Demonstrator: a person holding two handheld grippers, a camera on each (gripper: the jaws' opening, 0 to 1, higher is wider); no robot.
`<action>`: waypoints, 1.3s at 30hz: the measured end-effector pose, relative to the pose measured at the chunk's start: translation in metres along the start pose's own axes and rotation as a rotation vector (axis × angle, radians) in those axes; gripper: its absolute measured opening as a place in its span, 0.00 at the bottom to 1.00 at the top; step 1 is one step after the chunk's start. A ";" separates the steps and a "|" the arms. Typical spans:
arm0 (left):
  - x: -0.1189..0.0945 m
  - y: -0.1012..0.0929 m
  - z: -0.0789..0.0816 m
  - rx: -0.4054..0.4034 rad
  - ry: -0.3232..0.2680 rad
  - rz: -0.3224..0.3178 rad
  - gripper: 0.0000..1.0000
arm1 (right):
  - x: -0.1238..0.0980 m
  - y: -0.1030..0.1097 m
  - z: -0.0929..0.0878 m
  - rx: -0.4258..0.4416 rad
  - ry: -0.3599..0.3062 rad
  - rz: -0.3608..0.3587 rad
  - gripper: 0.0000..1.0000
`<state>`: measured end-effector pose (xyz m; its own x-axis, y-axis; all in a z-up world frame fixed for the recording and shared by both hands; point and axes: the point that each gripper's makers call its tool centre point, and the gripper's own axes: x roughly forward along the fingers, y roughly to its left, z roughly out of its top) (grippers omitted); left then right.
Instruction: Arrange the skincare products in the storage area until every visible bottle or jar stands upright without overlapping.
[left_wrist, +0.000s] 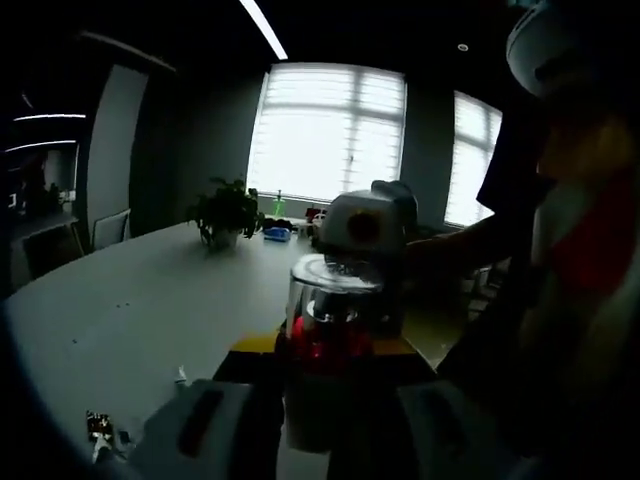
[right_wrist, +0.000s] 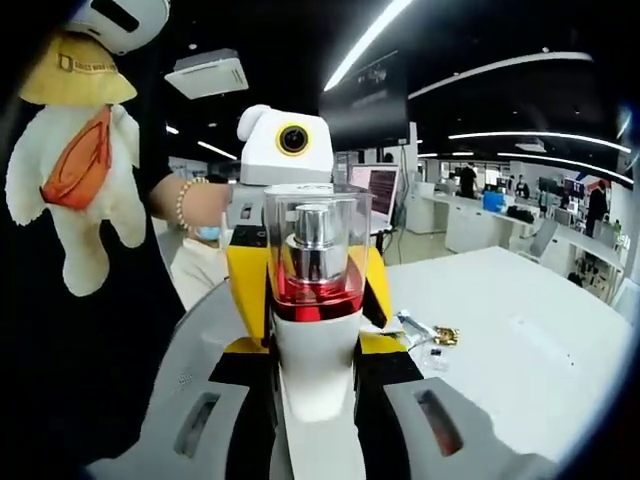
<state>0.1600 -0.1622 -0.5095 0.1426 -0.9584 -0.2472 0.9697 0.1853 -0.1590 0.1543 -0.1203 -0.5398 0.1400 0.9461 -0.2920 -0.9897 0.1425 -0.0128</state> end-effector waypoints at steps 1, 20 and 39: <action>0.000 0.002 -0.003 -0.007 0.005 -0.002 0.23 | 0.001 -0.001 -0.005 0.003 0.013 0.001 0.27; 0.025 0.027 -0.068 -0.082 0.120 -0.007 0.24 | 0.019 -0.019 -0.079 0.039 0.139 0.000 0.28; 0.062 0.056 -0.108 -0.111 0.180 -0.020 0.24 | 0.017 -0.048 -0.133 0.046 0.213 -0.059 0.28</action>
<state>0.2018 -0.1881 -0.6371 0.0759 -0.9099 -0.4079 0.9430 0.1984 -0.2672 0.2000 -0.1498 -0.6710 0.1835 0.8538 -0.4872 -0.9770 0.2134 0.0060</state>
